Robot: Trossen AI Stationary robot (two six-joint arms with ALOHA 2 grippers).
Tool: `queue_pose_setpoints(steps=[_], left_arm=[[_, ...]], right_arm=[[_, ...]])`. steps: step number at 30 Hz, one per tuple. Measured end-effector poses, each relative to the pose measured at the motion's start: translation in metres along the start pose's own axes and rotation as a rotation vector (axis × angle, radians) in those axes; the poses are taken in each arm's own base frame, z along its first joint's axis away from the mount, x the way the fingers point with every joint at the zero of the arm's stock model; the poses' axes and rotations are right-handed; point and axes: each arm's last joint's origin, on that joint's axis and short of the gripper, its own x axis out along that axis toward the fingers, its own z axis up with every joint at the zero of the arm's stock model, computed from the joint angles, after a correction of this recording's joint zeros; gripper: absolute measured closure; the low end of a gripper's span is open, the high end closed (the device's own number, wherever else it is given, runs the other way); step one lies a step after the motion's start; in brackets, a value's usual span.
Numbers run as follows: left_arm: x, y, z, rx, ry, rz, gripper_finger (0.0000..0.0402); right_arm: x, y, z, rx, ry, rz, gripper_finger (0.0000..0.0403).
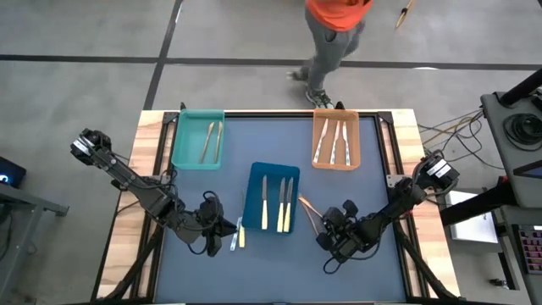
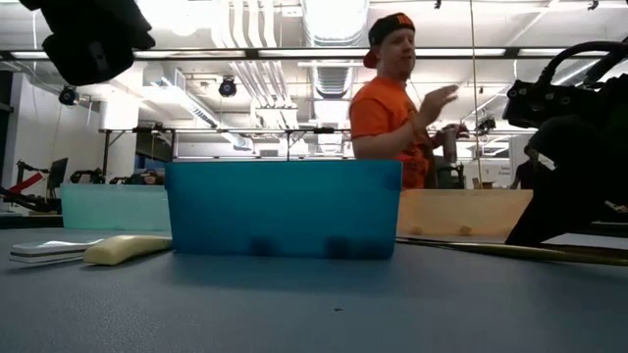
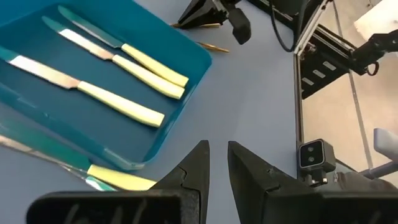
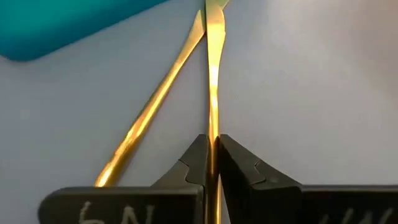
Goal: Sort silverware by color (type)
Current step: Put the right gold knife into the light blue bin
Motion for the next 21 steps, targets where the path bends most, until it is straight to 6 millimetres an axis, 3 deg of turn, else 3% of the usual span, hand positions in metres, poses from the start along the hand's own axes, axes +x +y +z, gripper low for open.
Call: queue_pose_setpoints(steps=[10, 21], left_arm=[[-0.008, -0.015, 0.018, 0.098, -0.073, -0.021, 0.0361], [-0.014, -0.029, 0.036, 0.360, -0.226, -0.011, 0.0361]], right_arm=[[-0.034, -0.008, 0.015, -0.024, -0.073, 0.062, 0.0389], [-0.096, -0.008, 0.035, -0.033, -0.460, 0.227, 0.0390]])
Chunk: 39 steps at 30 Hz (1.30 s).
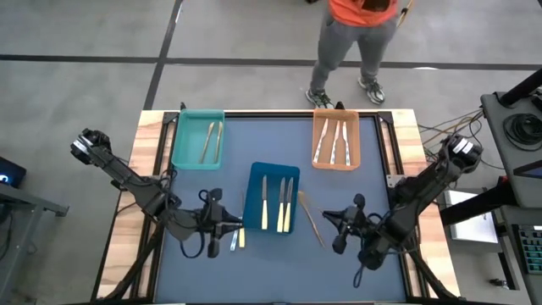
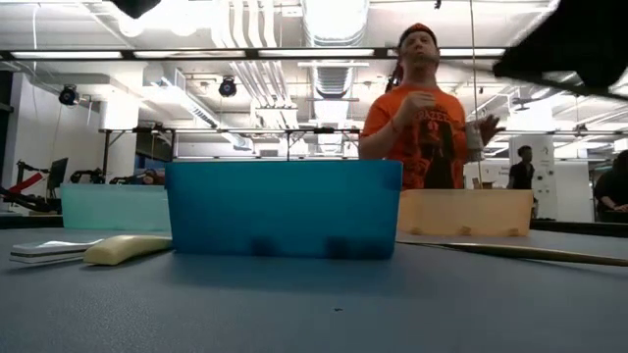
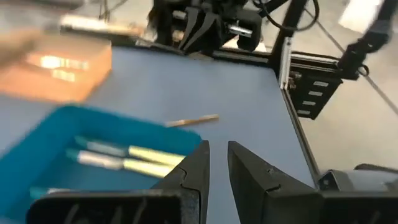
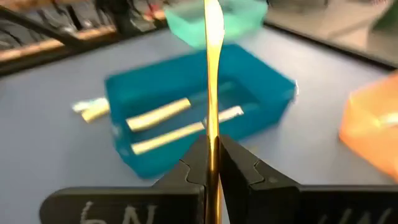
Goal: Sort silverware by color (type)
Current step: Put the right gold knife into the light blue bin
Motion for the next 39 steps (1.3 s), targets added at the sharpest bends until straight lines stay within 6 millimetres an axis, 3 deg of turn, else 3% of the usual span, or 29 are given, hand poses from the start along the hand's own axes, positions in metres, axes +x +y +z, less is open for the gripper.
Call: queue_pose_setpoints(steps=[8, 15, 24, 32, 39], left_arm=[[-0.001, -0.009, 0.007, 0.246, -0.042, -0.199, 0.0361], [-0.002, -0.011, 0.013, 0.347, -0.112, -0.223, 0.0361], [-0.006, -0.021, 0.033, 0.415, -0.341, -0.352, 0.0361], [0.007, -0.033, 0.043, 0.399, -0.585, -0.336, 0.0348], [0.020, -0.027, 0.046, 0.346, -0.637, -0.282, 0.0289]], right_arm=[[-0.003, 0.028, 0.026, -0.074, -0.095, 0.220, 0.0390], [0.007, 0.051, 0.055, -0.177, -0.256, 0.604, 0.0390], [0.050, 0.048, 0.084, -0.249, -0.566, 1.028, 0.0390], [0.089, 0.035, 0.087, -0.174, -0.739, 1.090, 0.0390], [0.095, 0.037, 0.087, -0.171, -0.776, 1.113, 0.0390]])
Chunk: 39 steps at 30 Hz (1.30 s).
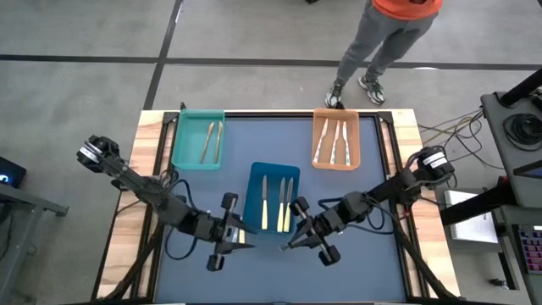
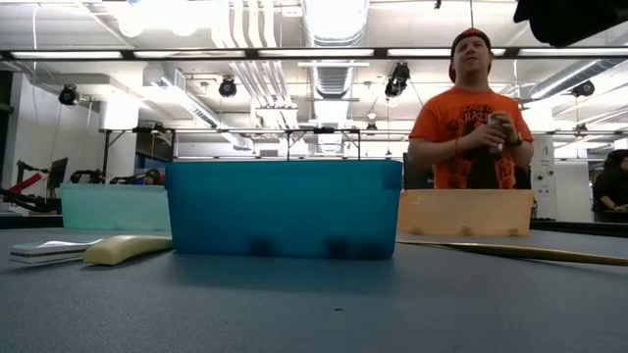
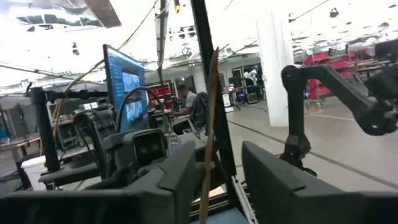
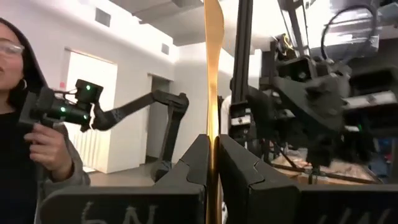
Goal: Sort silverware by color (type)
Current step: Put the right gold knife into the light blue bin
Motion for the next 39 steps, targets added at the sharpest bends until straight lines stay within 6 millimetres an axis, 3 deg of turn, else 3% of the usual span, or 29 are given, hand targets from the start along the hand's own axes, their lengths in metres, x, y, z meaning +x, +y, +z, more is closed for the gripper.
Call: queue_pose_setpoints(steps=[9, 16, 22, 26, 31, 39], left_arm=[[0.019, 0.006, -0.027, -0.031, -0.078, 0.004, 0.0204], [0.037, 0.006, -0.049, -0.034, -0.141, -0.045, 0.0198], [0.057, 0.009, -0.051, -0.027, -0.143, -0.023, 0.0198], [0.060, 0.012, -0.050, -0.025, -0.143, -0.016, 0.0201], [0.060, 0.012, -0.050, -0.024, -0.138, -0.016, 0.0247], [0.060, 0.012, -0.051, -0.034, -0.130, -0.018, 0.0386]], right_arm=[[0.002, -0.002, 0.001, -0.011, 0.003, -0.007, 0.0390], [0.001, -0.006, 0.000, 0.000, 0.007, -0.022, 0.0390], [0.001, -0.008, -0.002, 0.005, 0.030, -0.025, 0.0390], [0.001, -0.008, -0.002, 0.010, 0.028, -0.025, 0.0390], [0.001, -0.008, -0.002, 0.010, 0.029, -0.026, 0.0390], [0.001, -0.008, -0.002, 0.005, 0.036, -0.027, 0.0390]])
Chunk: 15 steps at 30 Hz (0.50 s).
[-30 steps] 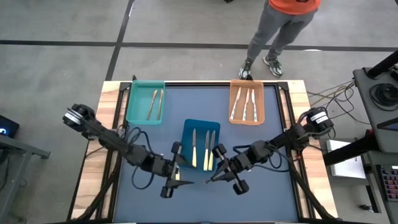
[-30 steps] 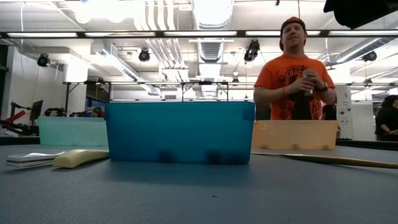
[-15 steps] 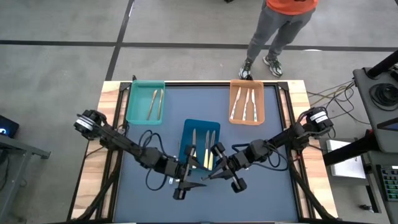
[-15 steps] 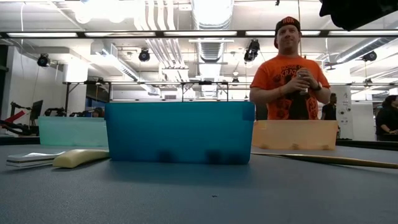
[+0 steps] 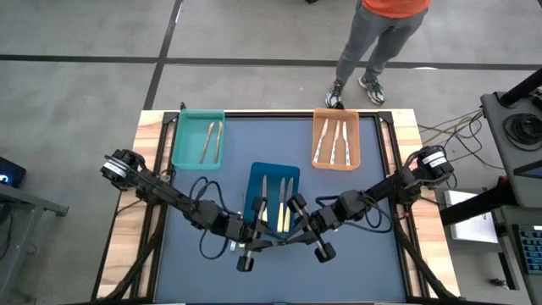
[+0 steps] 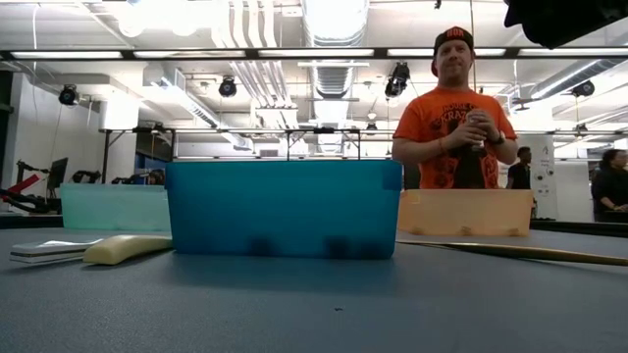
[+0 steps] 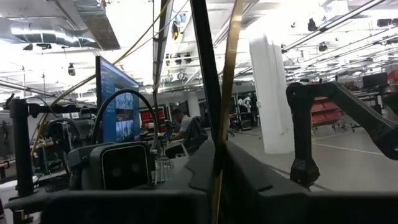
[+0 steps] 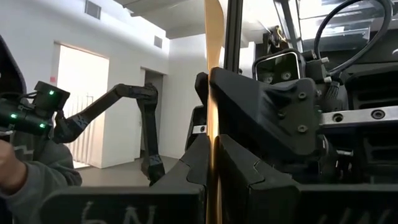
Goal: Sort silverware by color (type)
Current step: Put the right gold knife into the light blue bin
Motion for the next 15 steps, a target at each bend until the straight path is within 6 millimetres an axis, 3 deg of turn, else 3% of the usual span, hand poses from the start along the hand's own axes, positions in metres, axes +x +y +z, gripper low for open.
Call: queue_pose_setpoints(steps=[8, 15], left_arm=[[-0.001, 0.002, 0.004, -0.017, 0.009, 0.041, 0.0400], [-0.003, 0.006, 0.011, -0.021, 0.074, 0.106, 0.0401]], right_arm=[[0.000, -0.002, -0.001, 0.016, 0.013, -0.076, 0.0387], [-0.001, -0.004, -0.003, 0.009, 0.030, -0.144, 0.0324]])
